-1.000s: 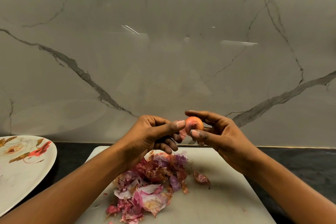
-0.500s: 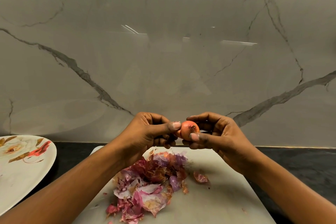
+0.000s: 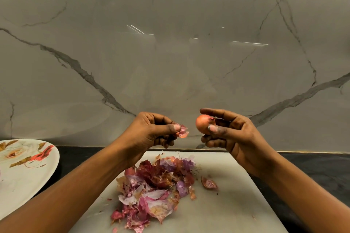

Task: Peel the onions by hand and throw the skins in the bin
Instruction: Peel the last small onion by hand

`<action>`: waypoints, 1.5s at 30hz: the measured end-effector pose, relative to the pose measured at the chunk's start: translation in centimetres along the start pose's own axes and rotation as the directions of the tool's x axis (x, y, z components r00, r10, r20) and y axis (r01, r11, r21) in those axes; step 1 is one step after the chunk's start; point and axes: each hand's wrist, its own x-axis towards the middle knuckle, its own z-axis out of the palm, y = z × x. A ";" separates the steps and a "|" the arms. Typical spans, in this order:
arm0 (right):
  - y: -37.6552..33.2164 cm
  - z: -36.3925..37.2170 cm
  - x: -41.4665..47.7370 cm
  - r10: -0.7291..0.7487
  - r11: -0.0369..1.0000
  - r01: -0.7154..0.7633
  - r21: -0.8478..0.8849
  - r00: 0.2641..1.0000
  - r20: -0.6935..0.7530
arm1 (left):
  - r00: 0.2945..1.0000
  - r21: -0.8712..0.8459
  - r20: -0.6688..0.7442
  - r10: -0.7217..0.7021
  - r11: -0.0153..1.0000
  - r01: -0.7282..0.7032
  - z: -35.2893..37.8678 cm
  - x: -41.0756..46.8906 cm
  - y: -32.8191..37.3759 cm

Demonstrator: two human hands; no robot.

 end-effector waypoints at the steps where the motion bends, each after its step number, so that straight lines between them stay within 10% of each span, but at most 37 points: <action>1: -0.1 -0.1 0.0 0.000 1.000 0.000 0.007 1.000 -0.003 | 1.000 0.008 0.003 -0.002 1.000 0.002 -0.1 0.0 0.0; 14: 0.5 0.7 -0.1 0.055 0.978 -0.048 -0.201 0.998 0.026 | 0.980 -0.007 0.196 -0.039 0.999 0.041 0.8 -0.6 0.2; 45: 0.8 1.8 -0.3 -0.053 0.988 0.045 -0.148 0.997 -0.048 | 0.999 -0.225 0.045 0.008 0.974 0.003 2.4 -1.1 0.1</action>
